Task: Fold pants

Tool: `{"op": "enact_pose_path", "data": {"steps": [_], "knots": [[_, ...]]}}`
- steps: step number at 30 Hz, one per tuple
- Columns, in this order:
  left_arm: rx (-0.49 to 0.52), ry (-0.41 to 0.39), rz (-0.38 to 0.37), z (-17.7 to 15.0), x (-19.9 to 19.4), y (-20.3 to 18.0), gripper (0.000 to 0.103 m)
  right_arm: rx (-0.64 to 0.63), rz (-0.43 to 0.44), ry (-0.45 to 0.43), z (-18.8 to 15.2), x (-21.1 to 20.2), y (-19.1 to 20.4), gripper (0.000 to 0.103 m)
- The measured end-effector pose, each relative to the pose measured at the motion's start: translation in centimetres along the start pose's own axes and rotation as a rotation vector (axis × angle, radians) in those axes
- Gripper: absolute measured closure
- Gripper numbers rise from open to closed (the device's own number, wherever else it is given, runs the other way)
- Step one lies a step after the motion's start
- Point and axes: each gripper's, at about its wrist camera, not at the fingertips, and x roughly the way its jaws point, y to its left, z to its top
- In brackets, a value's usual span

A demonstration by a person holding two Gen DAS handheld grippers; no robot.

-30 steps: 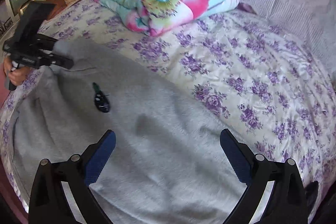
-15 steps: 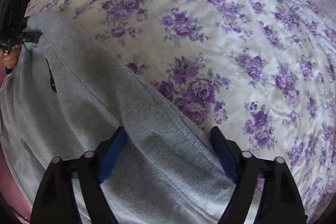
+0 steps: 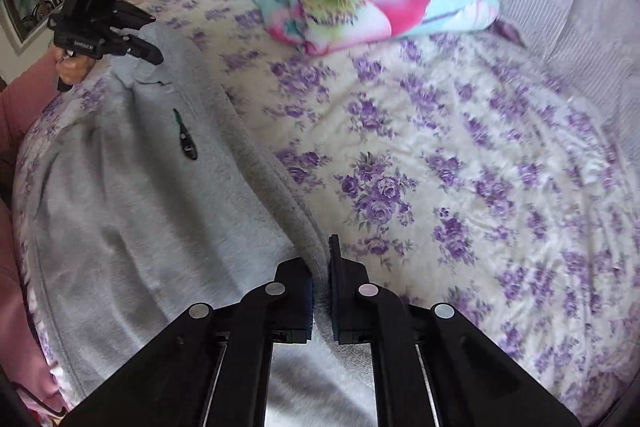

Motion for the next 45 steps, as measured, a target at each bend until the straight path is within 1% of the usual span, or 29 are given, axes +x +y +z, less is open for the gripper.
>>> {"op": "enact_pose_path", "data": {"steps": [1,3,6,9,11,13,15,16,19,21,23,25,27,30,32,34,35,37,38,39,40,41,42,43,44,45], "knots": [[0.019,-0.008,-0.001,0.0,-0.7,-0.7,0.083,-0.012,-0.015,-0.009,0.1,-1.2,0.4,0.096],[0.087,-0.023,-0.003,-0.2,-2.9,-3.2,0.083,-0.036,-0.049,-0.03,-0.5,-4.0,2.2,0.096],[0.179,-0.038,0.0,-1.4,-5.3,-6.6,0.083,-0.068,-0.102,-0.061,-2.5,-8.3,6.5,0.096],[0.268,-0.051,-0.005,-3.7,-7.4,-9.9,0.083,-0.101,-0.138,-0.079,-4.8,-11.4,10.9,0.096],[0.343,-0.046,0.009,-6.2,-8.3,-12.0,0.083,-0.12,-0.161,-0.079,-6.8,-12.3,14.2,0.096],[0.395,-0.019,0.031,-8.4,-8.3,-13.2,0.083,-0.13,-0.172,-0.072,-8.7,-12.3,17.1,0.096],[0.421,0.013,0.034,-10.4,-8.0,-13.8,0.083,-0.145,-0.176,-0.053,-10.7,-10.9,20.3,0.096],[0.425,0.031,0.033,-11.3,-7.7,-13.8,0.083,-0.15,-0.18,-0.044,-11.5,-10.1,22.0,0.096],[0.397,0.097,0.013,-14.3,-6.5,-13.1,0.083,-0.16,-0.189,-0.016,-14.1,-6.6,25.7,0.096],[0.394,0.114,0.009,-15.6,-6.1,-12.9,0.082,-0.162,-0.221,-0.008,-15.4,-4.3,27.7,0.096],[0.402,0.116,0.017,-16.6,-5.9,-13.1,0.082,-0.134,-0.257,-0.024,-16.2,-2.9,28.7,0.096],[0.414,0.11,0.036,-17.0,-6.2,-13.4,0.082,-0.106,-0.294,-0.052,-16.5,-3.0,29.1,0.096],[0.426,0.086,0.06,-16.8,-7.3,-14.0,0.082,-0.093,-0.334,-0.1,-16.3,-4.9,29.7,0.096],[0.413,0.034,0.046,-16.4,-9.1,-14.4,0.082,-0.046,-0.345,-0.172,-16.6,-7.3,30.2,0.096],[0.399,0.038,0.043,-17.1,-8.6,-14.1,0.081,-0.033,-0.329,-0.168,-17.2,-6.6,30.5,0.096],[0.374,0.079,0.049,-18.4,-6.5,-13.4,0.08,-0.004,-0.309,-0.129,-18.0,-4.3,30.7,0.095],[0.357,0.088,0.043,-18.8,-5.7,-13.1,0.08,0.019,-0.309,-0.125,-18.3,-3.2,30.8,0.094],[0.316,0.068,0.021,-19.3,-5.4,-12.6,0.079,0.069,-0.335,-0.177,-18.7,-2.7,30.8,0.091],[0.3,0.065,0.025,-19.3,-5.8,-12.7,0.079,0.111,-0.338,-0.19,-18.7,-3.0,30.7,0.089],[0.291,0.075,0.036,-19.2,-6.3,-13.0,0.079,0.149,-0.329,-0.2,-18.8,-3.4,30.6,0.081],[0.294,0.083,0.047,-19.2,-6.7,-13.3,0.078,0.196,-0.3,-0.223,-19.0,-4.1,30.4,0.063],[0.317,0.089,0.069,-19.3,-7.4,-14.1,0.078,0.229,-0.273,-0.252,-19.2,-4.8,30.4,0.053],[0.356,0.089,0.097,-19.6,-8.1,-15.2,0.076,0.26,-0.25,-0.288,-19.5,-5.5,30.5,0.036],[0.415,0.087,0.136,-19.8,-8.9,-16.6,0.059,0.295,-0.25,-0.336,-19.8,-6.5,30.6,0.027],[0.457,0.075,0.164,-19.9,-9.5,-17.6,0.041,0.333,-0.27,-0.378,-20.1,-7.4,30.5,0.025],[0.504,0.045,0.193,-20.0,-10.4,-18.8,0.011,0.368,-0.281,-0.407,-20.4,-7.9,30.3,0.025]]}}
